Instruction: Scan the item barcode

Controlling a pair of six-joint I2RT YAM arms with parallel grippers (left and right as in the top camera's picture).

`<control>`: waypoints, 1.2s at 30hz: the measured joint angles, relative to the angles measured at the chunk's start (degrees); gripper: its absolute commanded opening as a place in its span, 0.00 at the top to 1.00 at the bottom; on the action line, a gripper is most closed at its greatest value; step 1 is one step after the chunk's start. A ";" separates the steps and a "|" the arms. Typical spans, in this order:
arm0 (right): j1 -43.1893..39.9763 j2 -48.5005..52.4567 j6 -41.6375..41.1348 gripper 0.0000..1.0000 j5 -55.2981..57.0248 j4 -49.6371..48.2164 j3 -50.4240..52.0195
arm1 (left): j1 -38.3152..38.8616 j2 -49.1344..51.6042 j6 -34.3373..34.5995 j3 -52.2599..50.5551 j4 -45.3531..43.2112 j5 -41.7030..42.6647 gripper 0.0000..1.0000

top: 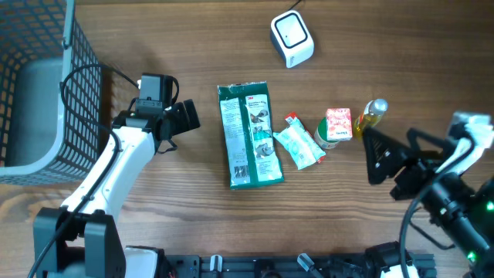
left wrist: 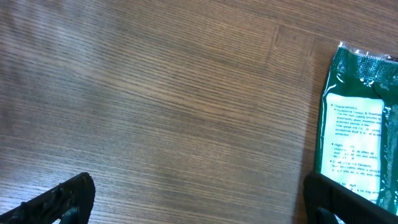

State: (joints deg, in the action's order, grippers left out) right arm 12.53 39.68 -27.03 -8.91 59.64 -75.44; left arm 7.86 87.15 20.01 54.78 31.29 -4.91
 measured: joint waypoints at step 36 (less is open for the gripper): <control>-4.83 -27.69 27.82 0.00 2.64 -83.17 50.84 | 0.00 0.00 0.00 0.00 0.02 0.00 0.00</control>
State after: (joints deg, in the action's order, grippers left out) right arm 7.70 11.99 0.80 -6.26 -23.53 -24.60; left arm 7.86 87.15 20.01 54.78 31.31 -4.91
